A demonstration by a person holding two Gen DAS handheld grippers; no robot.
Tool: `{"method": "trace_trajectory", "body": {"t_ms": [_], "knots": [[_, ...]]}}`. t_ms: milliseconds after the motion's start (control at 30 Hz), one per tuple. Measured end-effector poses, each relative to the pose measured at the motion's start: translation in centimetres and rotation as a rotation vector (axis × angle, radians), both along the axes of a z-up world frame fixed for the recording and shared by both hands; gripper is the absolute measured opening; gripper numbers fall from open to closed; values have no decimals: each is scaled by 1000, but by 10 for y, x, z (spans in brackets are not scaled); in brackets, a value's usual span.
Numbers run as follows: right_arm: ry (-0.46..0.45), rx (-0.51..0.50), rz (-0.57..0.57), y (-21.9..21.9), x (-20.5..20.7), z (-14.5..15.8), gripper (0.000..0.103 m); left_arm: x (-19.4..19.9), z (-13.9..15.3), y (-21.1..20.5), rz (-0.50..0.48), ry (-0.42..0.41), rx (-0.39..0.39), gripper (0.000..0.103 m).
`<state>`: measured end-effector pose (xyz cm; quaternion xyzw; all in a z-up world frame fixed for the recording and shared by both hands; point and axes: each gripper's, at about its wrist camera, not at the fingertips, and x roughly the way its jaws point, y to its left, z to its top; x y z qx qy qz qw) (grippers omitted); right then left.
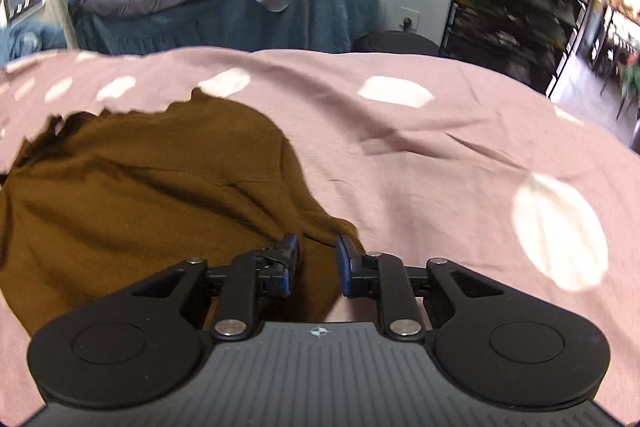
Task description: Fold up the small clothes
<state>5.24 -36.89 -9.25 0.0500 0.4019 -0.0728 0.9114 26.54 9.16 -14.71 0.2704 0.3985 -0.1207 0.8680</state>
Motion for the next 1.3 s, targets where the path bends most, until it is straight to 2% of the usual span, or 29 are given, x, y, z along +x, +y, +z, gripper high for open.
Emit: {"method": "trace_trajectory", "body": {"t_ms": [67, 133, 200, 267, 367, 433, 533, 600, 667, 733, 767, 800, 933, 1033, 1067, 1100, 1133, 1167, 1200, 1300], "knots": [[4, -25, -49, -1, -5, 3, 45, -2, 8, 11, 37, -46, 2, 76], [-30, 31, -63, -4, -9, 6, 45, -8, 23, 17, 39, -62, -79, 76], [-71, 84, -55, -3, -12, 10, 45, -21, 39, 11, -39, -55, -182, 76], [-116, 89, -37, 4, -16, 19, 45, -30, 47, -12, -146, -32, -222, 75], [-124, 150, 10, 23, -8, 27, 45, -42, 42, -60, -302, 7, -223, 68], [-116, 163, 44, 38, -3, 29, 45, -37, 27, -94, -327, 7, -182, 68], [-101, 177, 102, 54, -7, 34, 45, -6, 7, -114, -236, -45, -119, 70], [-85, 174, 111, 58, -13, 36, 46, 17, 6, -106, -116, -125, -75, 77], [-80, 172, 115, 55, -19, 37, 48, 32, 16, -85, 36, -204, -80, 87], [-77, 149, 109, 49, -21, 36, 53, 35, 28, -64, 133, -217, -102, 88], [-79, 140, 97, 44, -20, 35, 55, 28, 36, -58, 106, -199, -138, 88], [-80, 140, 76, 39, -18, 33, 56, 16, 41, -58, 37, -177, -179, 88], [-90, 210, -24, 9, -3, 20, 56, -77, 52, -95, -322, -136, -227, 88], [-79, 266, -79, -7, 8, 11, 56, -164, 38, -143, -604, -104, -193, 88], [-79, 277, -88, -10, 10, 9, 59, -189, 31, -160, -685, -108, -169, 88], [-76, 288, -86, -12, 12, 7, 69, -211, 24, -176, -756, -119, -137, 88], [-72, 299, -74, -15, 13, 7, 76, -229, 17, -190, -812, -141, -109, 88], [-69, 308, -72, -18, 13, 6, 95, -242, 12, -205, -835, -175, -87, 88], [-67, 321, -72, -22, 12, 5, 103, -250, 7, -217, -838, -204, -69, 88], [-65, 339, -46, -30, 12, 3, 103, -251, -4, -249, -820, -191, -60, 87]]}}
